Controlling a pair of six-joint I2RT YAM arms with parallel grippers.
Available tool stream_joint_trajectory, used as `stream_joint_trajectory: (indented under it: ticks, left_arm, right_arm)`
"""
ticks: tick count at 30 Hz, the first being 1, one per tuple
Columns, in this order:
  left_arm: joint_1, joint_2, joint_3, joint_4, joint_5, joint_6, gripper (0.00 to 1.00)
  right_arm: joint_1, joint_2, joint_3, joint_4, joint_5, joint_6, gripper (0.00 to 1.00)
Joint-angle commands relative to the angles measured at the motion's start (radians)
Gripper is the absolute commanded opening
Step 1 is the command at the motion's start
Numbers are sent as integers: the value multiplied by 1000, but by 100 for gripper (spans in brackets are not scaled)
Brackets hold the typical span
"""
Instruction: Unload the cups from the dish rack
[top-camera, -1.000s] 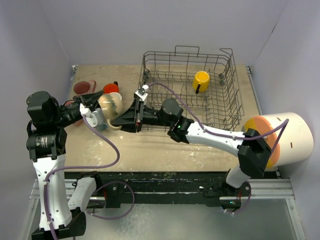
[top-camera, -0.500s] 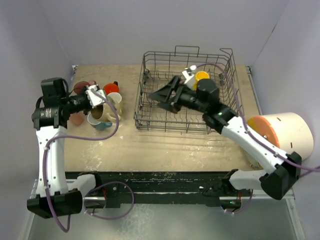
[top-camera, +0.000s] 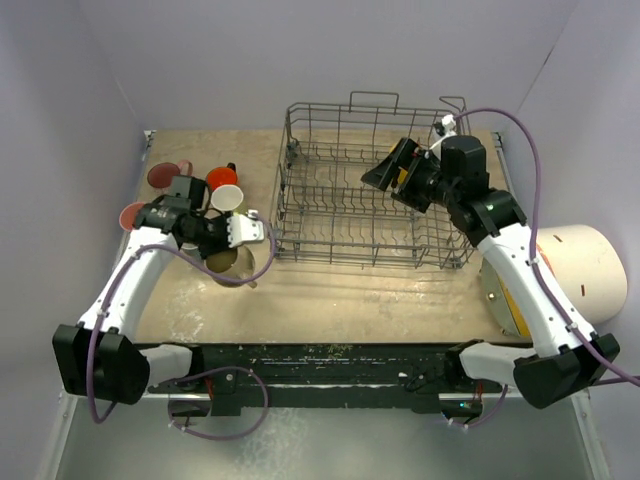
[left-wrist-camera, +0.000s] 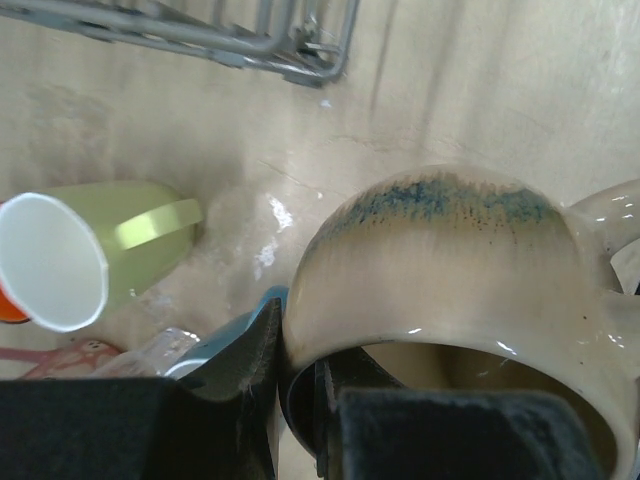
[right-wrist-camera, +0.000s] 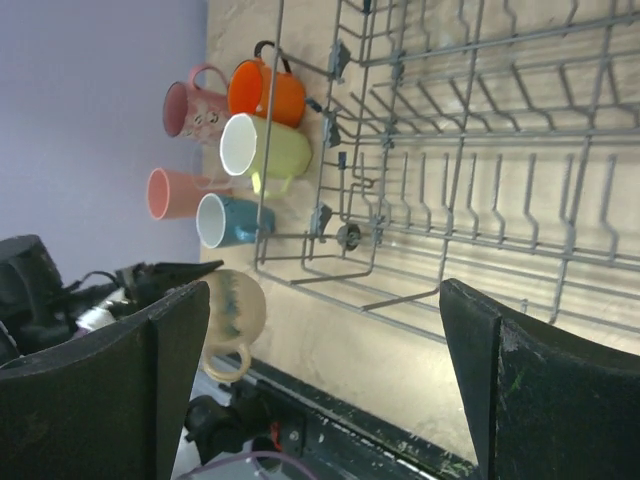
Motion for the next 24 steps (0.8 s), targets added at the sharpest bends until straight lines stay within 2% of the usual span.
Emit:
stream_joint_trajectory:
  ticks: [1,5,14,23,24]
  left_arm:
    - [-61,24,-82,182,-156,11,0]
    - [-101,100,-120,275,-232,1,0]
    - [-191,214,-163,398,-290,1,0]
    - [-196,273,-196,491,-332,-12,0]
    - [-196,271,-193,488,-330,-17,3]
  right_arm:
    - [-22,25,86,-92,106,-106,98]
    - [-29,59,118,-115,163,-135,98]
    - [-29,133,169,-159,282,-193,98]
    - [-42,287,302,-189,380,-265,99]
    - [-44,317,318,-191,398,-278,99]
